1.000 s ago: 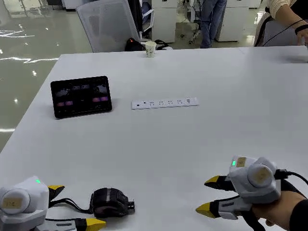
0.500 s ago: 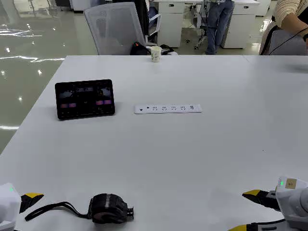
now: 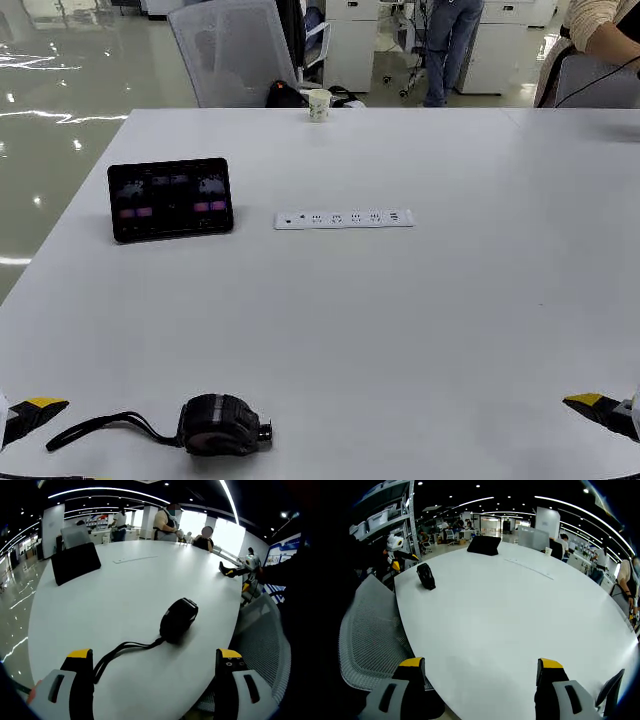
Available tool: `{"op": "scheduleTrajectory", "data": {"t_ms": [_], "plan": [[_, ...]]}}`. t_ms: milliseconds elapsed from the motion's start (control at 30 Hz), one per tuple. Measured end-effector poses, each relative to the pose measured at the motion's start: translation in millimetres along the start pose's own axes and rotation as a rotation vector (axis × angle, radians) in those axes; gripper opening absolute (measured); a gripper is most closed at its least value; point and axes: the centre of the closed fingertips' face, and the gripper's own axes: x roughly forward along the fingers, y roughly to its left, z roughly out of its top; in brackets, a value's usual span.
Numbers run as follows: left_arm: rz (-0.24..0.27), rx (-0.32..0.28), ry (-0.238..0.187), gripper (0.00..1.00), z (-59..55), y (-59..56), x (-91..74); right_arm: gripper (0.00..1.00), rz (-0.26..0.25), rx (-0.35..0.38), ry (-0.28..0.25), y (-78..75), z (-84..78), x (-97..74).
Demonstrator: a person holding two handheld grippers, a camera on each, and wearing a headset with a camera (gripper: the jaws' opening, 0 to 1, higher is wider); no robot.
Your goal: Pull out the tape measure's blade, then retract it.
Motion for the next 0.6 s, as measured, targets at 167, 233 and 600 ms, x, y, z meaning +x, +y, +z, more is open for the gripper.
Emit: {"op": "scheduleTrajectory", "data": {"t_ms": [167,233,600], "plan": [[-0.001,0.016,0.014,0.99,0.2,0.3,-3.3,0.96,0.002,0.007,-0.019,-1.9,5.1,-0.8],[-0.005,0.008,0.018,0.99,-0.3,-0.1,-3.5,0.97,0.004,0.014,-0.020,-1.0,6.6,1.3],[-0.003,0.015,0.022,0.99,-4.4,-3.1,-1.0,0.99,0.030,0.013,-0.036,5.8,6.4,5.8]]}}
